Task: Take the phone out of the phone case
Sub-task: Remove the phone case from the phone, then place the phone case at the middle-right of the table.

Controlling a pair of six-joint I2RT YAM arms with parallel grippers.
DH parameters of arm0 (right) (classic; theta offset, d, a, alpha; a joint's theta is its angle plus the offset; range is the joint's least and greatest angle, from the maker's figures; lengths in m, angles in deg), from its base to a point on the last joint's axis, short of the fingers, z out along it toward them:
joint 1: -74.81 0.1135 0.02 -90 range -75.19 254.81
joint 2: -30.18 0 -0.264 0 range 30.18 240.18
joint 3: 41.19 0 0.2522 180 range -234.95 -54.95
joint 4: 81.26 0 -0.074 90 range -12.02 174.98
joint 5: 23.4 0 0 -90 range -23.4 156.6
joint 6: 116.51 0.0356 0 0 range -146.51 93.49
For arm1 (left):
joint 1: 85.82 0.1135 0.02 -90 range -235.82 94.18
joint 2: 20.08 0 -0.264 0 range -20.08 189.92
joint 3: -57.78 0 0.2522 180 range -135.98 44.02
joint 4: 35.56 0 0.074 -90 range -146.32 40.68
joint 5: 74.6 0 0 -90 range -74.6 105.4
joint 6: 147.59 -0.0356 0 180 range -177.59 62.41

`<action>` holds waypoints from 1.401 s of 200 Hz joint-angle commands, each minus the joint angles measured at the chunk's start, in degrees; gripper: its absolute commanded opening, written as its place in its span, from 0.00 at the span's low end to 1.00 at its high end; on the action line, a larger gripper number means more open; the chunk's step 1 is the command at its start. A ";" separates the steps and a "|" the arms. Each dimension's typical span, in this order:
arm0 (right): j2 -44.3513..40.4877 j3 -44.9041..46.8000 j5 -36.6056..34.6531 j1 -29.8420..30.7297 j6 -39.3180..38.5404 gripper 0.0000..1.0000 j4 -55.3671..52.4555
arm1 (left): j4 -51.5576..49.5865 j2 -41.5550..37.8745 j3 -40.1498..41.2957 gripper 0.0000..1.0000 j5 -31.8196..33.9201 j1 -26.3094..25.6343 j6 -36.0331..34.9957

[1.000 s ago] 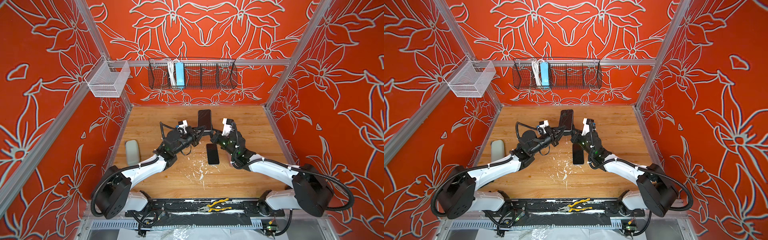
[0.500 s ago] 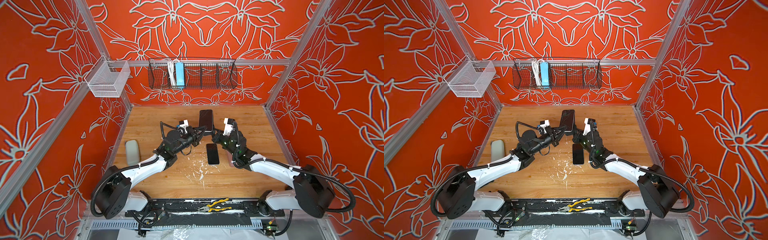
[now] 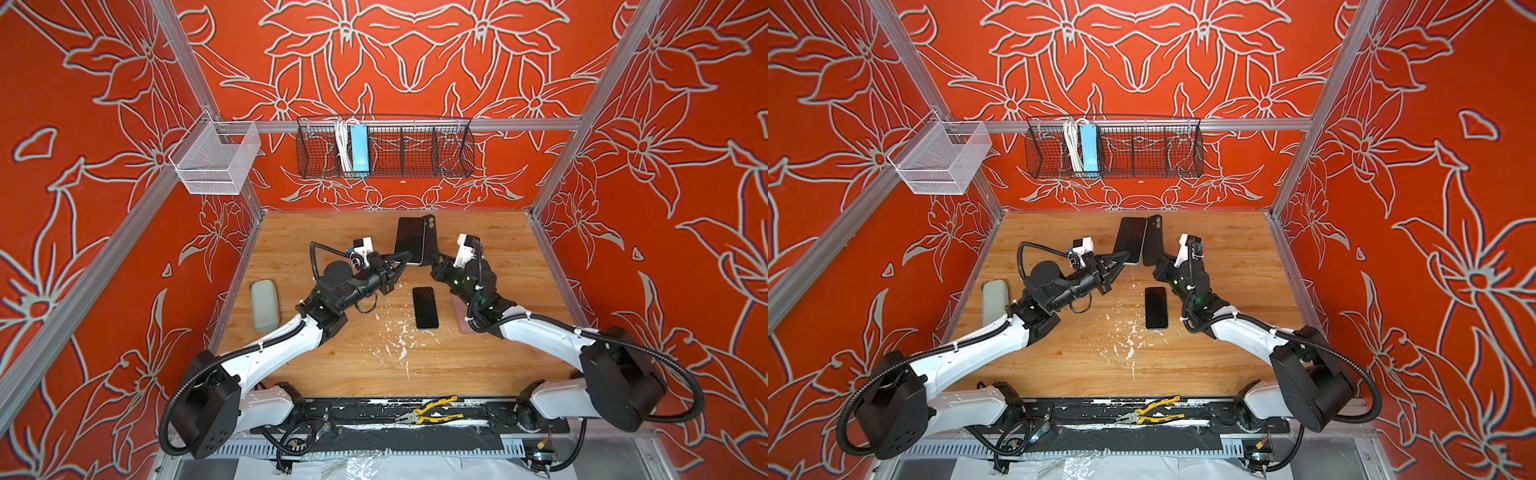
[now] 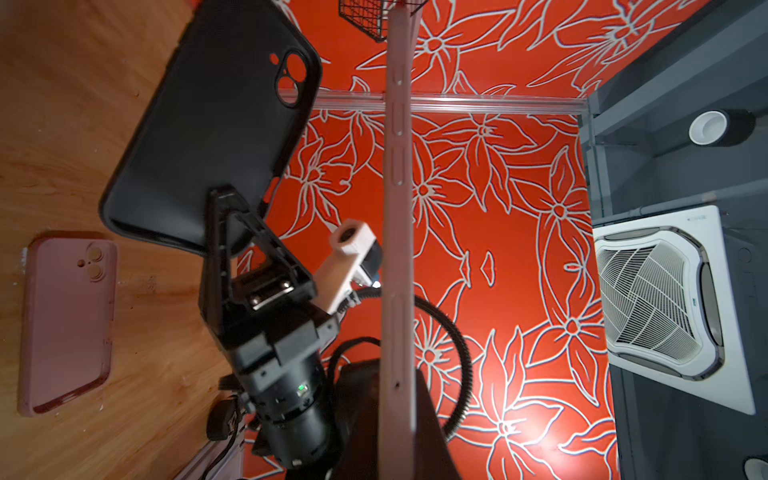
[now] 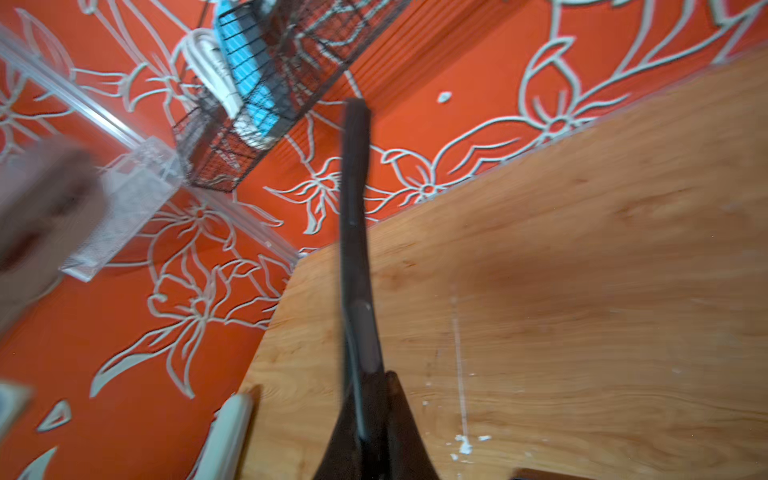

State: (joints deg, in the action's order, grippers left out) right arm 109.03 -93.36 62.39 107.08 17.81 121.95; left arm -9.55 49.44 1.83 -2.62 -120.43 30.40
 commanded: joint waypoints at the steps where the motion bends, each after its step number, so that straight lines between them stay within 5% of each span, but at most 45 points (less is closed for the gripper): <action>1: 1.45 1.13 -2.92 -0.97 2.72 0.04 -0.29 | 3.72 -2.88 0.37 0.00 0.39 -0.10 -2.54; 54: 0.04 0.49 -2.90 -1.02 3.63 0.03 -3.55 | 4.24 -2.45 2.62 0.00 1.01 -0.13 -3.22; 93: -5.39 -2.44 2.02 -3.40 0.87 0.03 -18.40 | 4.16 -2.41 4.34 0.00 1.56 1.04 -5.30; 205: -28.65 -1.72 17.43 -27.20 -9.67 0.05 -61.24 | 4.08 -1.42 7.41 0.00 -3.41 9.82 -8.62; 280: -29.46 6.72 22.13 -33.41 -10.48 0.05 -59.99 | 6.13 0.14 8.34 0.00 -4.51 10.97 -8.17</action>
State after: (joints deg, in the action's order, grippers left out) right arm 79.34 -88.73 82.22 74.97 8.43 61.49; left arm -9.26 49.68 10.44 -5.75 -110.05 23.14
